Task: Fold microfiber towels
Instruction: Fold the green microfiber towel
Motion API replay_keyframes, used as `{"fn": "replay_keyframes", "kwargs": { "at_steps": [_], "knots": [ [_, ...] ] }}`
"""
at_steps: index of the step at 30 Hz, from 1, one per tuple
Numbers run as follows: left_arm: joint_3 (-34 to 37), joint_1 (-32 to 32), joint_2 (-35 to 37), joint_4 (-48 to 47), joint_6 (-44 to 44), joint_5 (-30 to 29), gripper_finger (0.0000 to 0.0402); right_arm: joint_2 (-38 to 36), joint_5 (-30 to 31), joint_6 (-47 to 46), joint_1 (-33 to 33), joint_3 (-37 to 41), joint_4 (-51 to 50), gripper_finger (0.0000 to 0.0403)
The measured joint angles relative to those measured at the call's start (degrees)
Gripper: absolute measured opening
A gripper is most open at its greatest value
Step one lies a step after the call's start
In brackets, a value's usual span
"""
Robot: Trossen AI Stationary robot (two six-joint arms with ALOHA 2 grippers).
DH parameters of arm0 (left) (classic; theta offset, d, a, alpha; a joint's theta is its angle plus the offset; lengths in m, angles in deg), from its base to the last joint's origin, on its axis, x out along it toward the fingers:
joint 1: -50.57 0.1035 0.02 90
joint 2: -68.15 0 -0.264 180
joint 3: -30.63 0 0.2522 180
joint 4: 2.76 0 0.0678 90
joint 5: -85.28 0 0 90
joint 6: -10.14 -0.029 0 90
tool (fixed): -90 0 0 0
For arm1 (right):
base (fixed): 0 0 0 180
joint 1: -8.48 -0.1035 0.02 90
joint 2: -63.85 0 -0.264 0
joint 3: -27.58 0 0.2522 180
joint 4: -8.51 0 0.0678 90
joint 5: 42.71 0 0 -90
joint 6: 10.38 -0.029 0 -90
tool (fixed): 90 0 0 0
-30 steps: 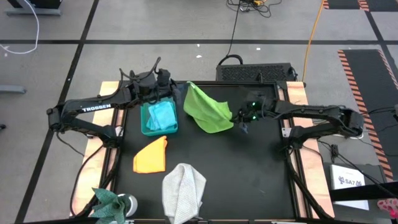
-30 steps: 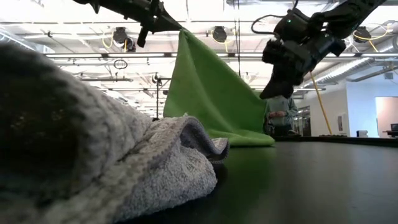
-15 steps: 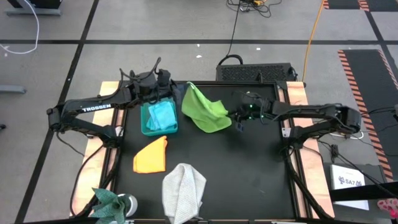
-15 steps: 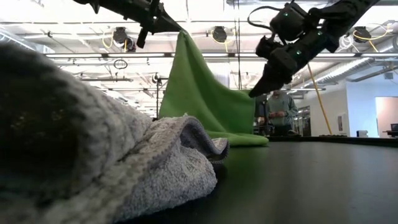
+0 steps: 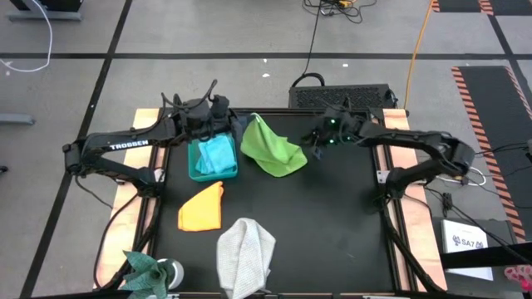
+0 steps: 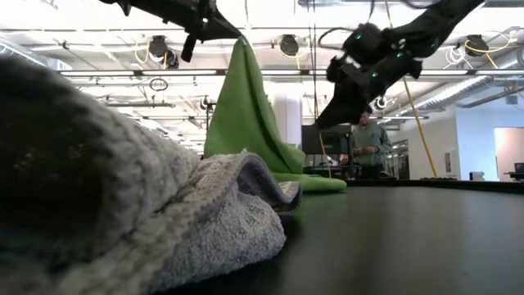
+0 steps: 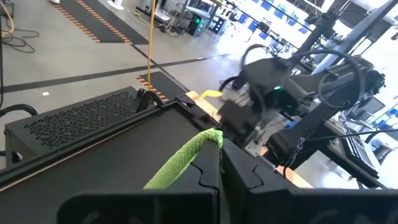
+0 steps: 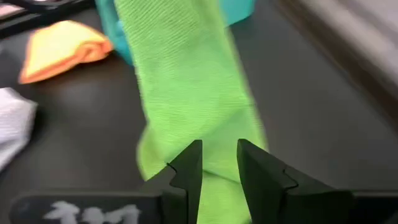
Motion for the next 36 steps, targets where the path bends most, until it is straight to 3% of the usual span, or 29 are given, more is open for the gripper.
{"fn": "replay_keyframes", "kwargs": {
  "at_steps": [7,14,24,29,36],
  "knots": [
    [0.0,0.0,0.0,0.0,0.1,0.0,0.0001,11.4,-11.9,-1.7,0.1,-5.7,0.2,0.0098],
    [0.0,0.0,0.0,0.0,0.0,0.0,0.0001,19.6,-14.8,-0.1,0.5,-13.8,-0.1,0.0098],
    [0.0,0.0,0.0,0.0,-0.3,0.0,0.0003,20.4,-15.3,3.9,6.8,-22.6,-10.2,0.0098],
    [0.0,0.0,0.0,0.0,-0.4,0.0,0.0002,20.4,-18.1,5.4,7.6,-21.2,-14.5,0.0098],
    [0.0,-0.1,0.0,0.0,-0.2,0.0,0.0002,22.4,-20.0,5.5,7.1,-19.7,-12.7,0.0098]
  ]
}}
